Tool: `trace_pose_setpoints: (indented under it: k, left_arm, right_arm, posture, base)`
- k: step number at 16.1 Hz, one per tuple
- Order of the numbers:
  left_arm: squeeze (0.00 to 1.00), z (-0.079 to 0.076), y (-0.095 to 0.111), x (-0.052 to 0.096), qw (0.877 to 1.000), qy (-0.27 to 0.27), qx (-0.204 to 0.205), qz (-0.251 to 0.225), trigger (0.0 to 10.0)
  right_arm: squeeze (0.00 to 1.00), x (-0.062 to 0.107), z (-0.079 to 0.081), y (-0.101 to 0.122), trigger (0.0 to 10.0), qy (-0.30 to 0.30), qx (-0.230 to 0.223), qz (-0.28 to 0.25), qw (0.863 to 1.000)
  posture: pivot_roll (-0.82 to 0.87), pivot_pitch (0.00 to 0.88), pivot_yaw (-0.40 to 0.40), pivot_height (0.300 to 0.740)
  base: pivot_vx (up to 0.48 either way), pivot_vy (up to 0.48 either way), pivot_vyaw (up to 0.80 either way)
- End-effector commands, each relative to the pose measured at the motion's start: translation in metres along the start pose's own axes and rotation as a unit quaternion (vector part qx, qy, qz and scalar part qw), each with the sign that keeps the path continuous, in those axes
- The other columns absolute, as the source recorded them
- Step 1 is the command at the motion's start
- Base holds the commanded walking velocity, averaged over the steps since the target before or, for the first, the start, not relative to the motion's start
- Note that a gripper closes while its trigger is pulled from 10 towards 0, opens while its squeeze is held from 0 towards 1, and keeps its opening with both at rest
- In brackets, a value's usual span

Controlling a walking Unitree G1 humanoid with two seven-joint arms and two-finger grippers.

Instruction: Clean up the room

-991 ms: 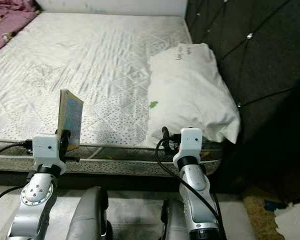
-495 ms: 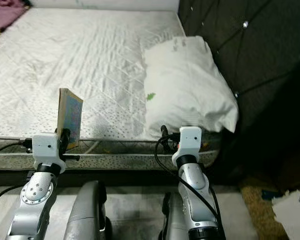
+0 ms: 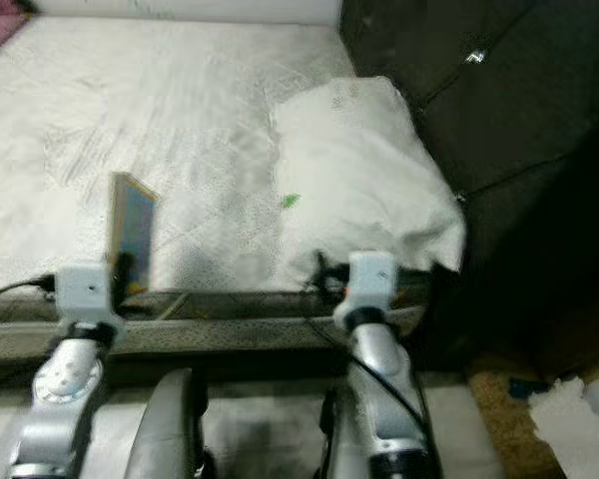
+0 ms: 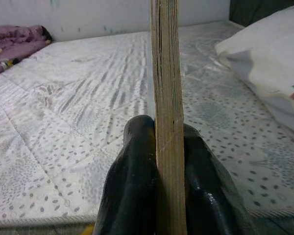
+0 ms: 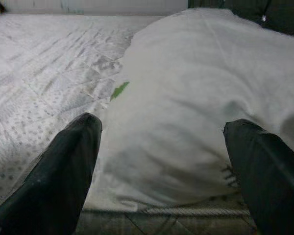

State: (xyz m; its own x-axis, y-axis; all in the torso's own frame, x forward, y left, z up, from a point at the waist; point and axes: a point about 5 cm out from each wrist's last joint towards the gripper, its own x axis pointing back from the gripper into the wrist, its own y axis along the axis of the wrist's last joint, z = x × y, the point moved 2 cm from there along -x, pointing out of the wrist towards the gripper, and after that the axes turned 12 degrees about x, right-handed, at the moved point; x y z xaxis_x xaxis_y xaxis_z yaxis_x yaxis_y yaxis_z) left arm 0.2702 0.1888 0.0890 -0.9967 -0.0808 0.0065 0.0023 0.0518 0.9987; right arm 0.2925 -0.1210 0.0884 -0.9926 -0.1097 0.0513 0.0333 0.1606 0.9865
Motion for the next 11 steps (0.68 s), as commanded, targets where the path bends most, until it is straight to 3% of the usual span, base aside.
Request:
trace_pose_setpoints:
  k: [1, 5, 11]
  left_arm:
    - [0.00, -0.0110, 0.0092, -0.0037, 1.000, -0.016, 0.009, -0.023, 10.0]
    - [0.00, -0.0119, 0.0081, -0.0047, 1.000, -0.018, 0.013, -0.021, 10.0]
    - [0.00, -0.0141, 0.0083, -0.0072, 0.999, -0.019, 0.024, -0.023, 10.0]
  right_arm:
    - [0.00, 0.0010, -0.0116, -0.0039, 10.0, -0.016, 0.006, 0.007, 1.000]
    - [0.00, 0.0005, -0.0124, -0.0042, 10.0, -0.019, 0.007, 0.007, 1.000]
    - [0.00, -0.0004, -0.0124, -0.0048, 10.0, -0.016, 0.007, 0.006, 1.000]
  posture:
    - [0.03, 0.030, -0.008, 0.561]
    - [0.03, 0.027, -0.008, 0.561]
    - [0.03, 0.019, -0.012, 0.557]
  base:
    - [0.307, 0.000, 0.00]
    - [0.308, 0.000, 0.00]
    - [0.000, 0.000, 0.00]
